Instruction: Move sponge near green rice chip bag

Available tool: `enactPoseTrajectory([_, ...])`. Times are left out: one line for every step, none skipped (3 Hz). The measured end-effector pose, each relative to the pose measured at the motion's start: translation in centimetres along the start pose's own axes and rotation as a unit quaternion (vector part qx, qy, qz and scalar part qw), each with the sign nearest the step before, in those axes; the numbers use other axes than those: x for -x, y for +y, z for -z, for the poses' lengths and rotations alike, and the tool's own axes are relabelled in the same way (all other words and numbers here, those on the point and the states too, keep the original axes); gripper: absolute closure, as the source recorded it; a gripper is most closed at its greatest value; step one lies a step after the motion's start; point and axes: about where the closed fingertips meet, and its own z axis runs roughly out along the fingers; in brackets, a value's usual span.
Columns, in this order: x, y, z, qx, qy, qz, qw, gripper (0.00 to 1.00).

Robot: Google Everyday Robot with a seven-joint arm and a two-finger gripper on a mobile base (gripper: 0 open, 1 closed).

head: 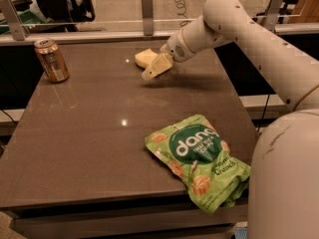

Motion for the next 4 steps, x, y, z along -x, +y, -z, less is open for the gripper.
enactPoseTrajectory([0.1,0.8,-1.6,0.012,-0.005,-0.009,0.9999,0.41])
enactPoseTrajectory([0.1,0.8,-1.4,0.013,-0.007,-0.011,0.9998,0.65])
enactPoseTrajectory([0.0,0.9,0.6,0.014,-0.005,-0.005,0.9999,0.88])
enactPoseTrajectory([-0.7,2.4,4.1,0.023,0.001,0.004,0.9997,1.00])
